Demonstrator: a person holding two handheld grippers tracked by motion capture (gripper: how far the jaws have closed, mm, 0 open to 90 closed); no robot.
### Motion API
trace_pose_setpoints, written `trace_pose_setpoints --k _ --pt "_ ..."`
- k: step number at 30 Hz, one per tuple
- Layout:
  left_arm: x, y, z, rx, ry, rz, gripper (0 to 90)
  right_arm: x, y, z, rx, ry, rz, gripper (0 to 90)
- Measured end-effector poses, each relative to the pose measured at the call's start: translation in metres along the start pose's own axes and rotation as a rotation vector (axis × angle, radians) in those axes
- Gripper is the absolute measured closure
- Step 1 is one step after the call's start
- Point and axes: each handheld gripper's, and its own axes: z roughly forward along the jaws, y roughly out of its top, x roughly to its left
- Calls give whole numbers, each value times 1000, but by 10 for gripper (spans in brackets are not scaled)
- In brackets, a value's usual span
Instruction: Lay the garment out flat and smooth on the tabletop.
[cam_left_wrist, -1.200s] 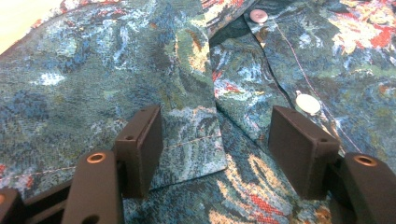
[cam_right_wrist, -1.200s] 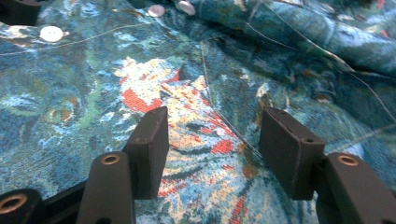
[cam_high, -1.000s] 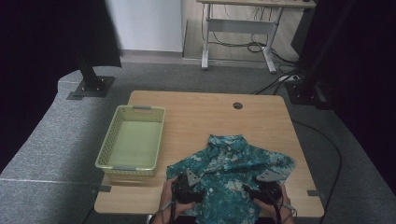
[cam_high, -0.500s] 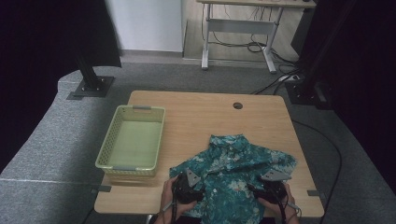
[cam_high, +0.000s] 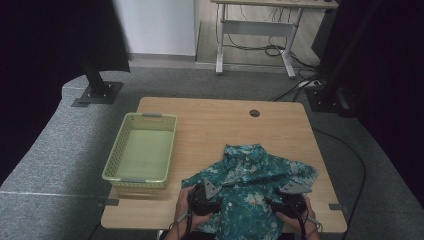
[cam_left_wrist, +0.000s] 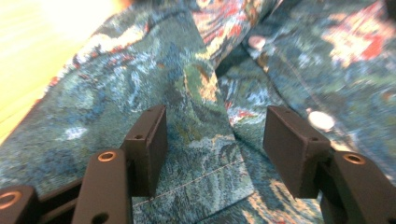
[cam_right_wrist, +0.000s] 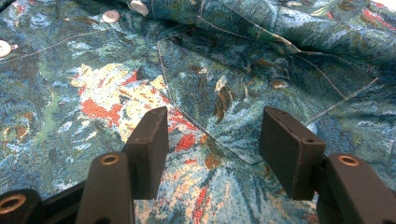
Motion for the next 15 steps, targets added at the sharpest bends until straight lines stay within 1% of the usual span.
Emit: trace_pose_setpoints --k 2,3,4,5,6,8,9,13,15 --pt "0 -2 4 17 11 0 412 0 0 0 -1 0 0 414" --pt "2 -2 4 13 6 -8 419 0 0 0 -1 0 0 414" --pt "3 -3 3 12 9 -16 444 0 0 0 -1 0 -1 414" --pt "4 -3 3 10 13 -12 472 0 0 0 -2 0 -1 414" --pt "5 -4 3 7 0 -10 491 0 0 0 -1 1 -1 414" --pt "6 -5 3 -2 -32 -18 560 0 0 0 -1 1 -2 414" --pt "6 -5 2 -1 -42 -11 595 0 0 0 -1 1 -2 414" --pt "1 -4 1 10 -50 44 701 0 0 0 -2 2 -2 414" --pt "1 -4 0 9 -58 53 746 0 0 0 -1 2 -2 414"
